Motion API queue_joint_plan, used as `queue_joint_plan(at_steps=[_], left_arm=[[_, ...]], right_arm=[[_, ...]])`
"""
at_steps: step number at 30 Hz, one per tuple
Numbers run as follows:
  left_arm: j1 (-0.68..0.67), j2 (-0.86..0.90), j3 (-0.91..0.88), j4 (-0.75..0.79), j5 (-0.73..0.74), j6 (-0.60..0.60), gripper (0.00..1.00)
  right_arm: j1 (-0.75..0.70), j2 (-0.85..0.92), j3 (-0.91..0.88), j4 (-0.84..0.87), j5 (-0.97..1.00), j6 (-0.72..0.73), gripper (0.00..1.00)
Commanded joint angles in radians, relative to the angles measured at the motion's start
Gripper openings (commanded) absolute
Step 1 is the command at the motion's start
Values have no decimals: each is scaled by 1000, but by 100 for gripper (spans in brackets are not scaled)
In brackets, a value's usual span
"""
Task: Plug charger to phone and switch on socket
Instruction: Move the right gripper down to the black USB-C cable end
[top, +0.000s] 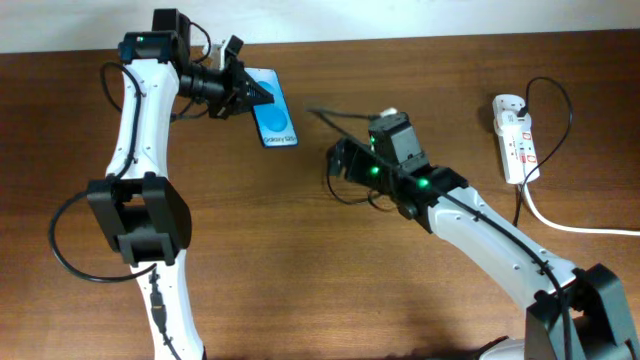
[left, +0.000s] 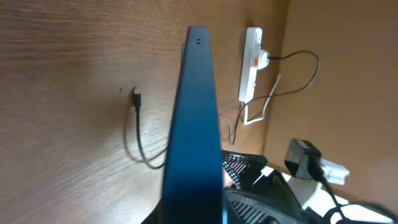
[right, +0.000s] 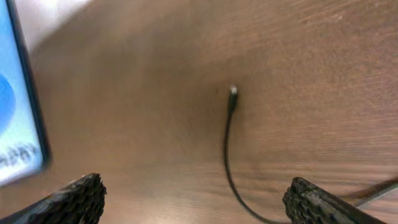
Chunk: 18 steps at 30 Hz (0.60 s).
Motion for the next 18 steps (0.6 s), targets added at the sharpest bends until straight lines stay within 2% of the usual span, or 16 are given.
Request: queue_joint_plan(at_steps=[1,5,9,13,18], left_arm=[[60,-4,16,-22,26,105,0],[115,-4,16,-30,26,105,0],[129,-4,16,-52,26,105,0],[120,-4,16,-55,26,105,0],[106,-4,16,-58,26,105,0]], right_arm=[[-35,36,103,-160,-87,-160,92],[-50,140,296,-344,-90,-226,88],[-50,330,499,-421,-145,-224,85],[-49,478,535,-366,-217,-168,71],[-49,545,533,-343,-200,-169,63]])
